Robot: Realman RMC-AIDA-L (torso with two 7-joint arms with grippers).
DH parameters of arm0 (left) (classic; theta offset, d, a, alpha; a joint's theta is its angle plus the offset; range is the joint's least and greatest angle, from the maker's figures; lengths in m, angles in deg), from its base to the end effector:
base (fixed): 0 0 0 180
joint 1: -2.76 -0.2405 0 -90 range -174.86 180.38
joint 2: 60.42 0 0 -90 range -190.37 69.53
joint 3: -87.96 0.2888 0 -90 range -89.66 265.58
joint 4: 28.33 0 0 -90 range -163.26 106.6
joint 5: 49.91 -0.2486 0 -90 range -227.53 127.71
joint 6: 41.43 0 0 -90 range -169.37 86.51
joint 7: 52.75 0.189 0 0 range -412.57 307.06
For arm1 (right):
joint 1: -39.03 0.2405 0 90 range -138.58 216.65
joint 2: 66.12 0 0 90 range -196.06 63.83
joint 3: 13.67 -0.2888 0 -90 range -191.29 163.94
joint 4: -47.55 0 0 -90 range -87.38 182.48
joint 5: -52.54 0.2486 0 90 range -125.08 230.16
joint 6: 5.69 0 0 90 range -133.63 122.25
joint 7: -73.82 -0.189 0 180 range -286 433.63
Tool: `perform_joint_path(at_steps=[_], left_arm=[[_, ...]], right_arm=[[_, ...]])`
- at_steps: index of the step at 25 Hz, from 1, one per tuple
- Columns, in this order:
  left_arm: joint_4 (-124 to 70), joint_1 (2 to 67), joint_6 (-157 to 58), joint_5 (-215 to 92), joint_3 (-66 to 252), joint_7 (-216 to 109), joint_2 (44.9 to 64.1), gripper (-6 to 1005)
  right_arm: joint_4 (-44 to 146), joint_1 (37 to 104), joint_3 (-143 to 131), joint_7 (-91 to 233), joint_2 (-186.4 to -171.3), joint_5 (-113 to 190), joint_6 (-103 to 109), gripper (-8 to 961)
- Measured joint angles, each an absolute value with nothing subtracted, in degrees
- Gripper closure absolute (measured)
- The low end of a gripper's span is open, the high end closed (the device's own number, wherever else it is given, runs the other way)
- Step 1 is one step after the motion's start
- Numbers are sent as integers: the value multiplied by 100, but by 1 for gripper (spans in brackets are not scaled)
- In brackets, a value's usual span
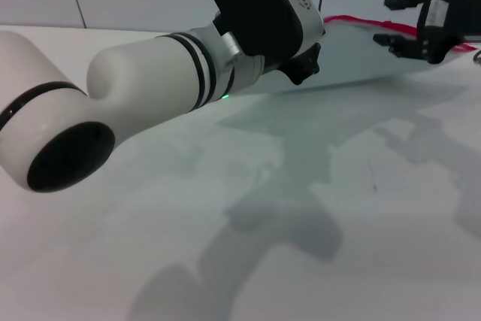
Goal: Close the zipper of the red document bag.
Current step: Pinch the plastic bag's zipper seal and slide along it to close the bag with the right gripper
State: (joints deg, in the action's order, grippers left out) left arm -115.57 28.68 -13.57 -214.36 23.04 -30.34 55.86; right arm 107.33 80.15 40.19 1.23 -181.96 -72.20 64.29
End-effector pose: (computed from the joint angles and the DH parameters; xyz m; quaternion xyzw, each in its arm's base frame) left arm -0.0813 0.4423 -0.1093 -0.9073 0.0167 -0.0537 0.4166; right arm 0.1926 0.5180 0.0184 -0.9478 -0.1172 0.0069 0.2966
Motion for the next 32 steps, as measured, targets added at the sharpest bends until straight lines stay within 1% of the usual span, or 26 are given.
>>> perform_joint_path(at_steps=[19, 30, 32], left_arm=[[-11587, 2877, -1357, -21436, 2301, -3025, 5586, 928], [-11587, 2877, -1360, -21435, 2301, -3026, 5586, 926], [-11587, 2878, -1361, -21435, 2301, -3026, 5586, 926]], right_arm=[[10825, 8041, 4164, 83, -18205, -7216, 6418, 503], [10811, 8055, 4172, 75, -18204, -7218, 6418, 598], [10809, 8055, 4171, 67, -18204, -7218, 6415, 661]])
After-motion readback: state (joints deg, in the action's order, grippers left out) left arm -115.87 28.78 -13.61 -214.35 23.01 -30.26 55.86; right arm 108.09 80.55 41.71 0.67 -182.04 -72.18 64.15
